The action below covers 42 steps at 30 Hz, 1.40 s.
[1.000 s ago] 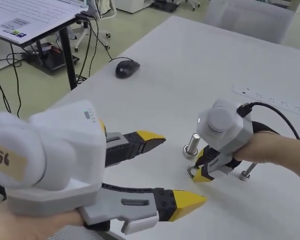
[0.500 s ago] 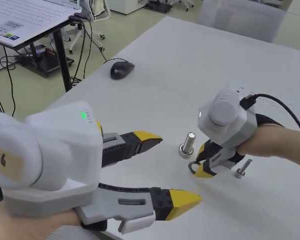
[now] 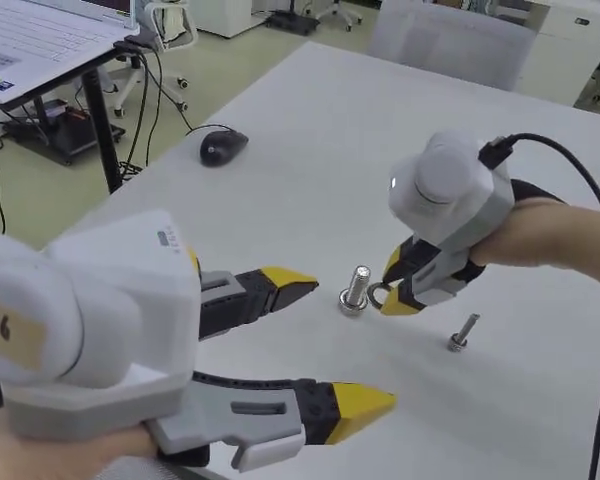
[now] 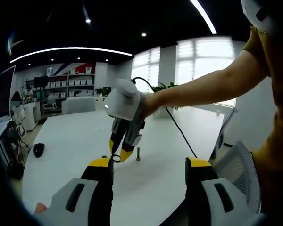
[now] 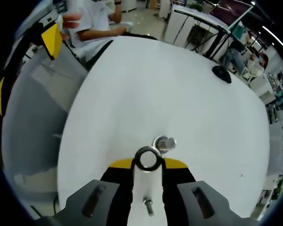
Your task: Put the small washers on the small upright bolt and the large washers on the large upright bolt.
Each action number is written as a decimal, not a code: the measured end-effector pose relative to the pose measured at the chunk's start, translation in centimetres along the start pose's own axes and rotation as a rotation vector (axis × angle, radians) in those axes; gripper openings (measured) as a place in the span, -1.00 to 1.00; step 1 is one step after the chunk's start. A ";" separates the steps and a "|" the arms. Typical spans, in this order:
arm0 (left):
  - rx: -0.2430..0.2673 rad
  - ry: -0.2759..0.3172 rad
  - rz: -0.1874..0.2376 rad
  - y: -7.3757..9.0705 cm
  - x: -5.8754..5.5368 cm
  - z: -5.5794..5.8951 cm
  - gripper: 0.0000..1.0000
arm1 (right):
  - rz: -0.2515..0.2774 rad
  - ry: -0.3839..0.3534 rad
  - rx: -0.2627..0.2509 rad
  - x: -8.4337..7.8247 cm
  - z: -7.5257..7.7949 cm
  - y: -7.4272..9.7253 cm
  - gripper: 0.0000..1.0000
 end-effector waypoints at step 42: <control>0.030 0.024 -0.005 0.4 -0.3 -1.1 0.22 | -0.039 0.017 0.016 1.1 2.8 -3.5 -0.55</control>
Point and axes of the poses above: the centre of the closed fingertips' face, and the gripper's own axes: y roughly backward along the fingers, z roughly to its right, x roughly out of its top, the point moved 1 cm from there along y, roughly backward along the fingers, and after that the axes turned 7 degrees about -x, right-handed, at the moved point
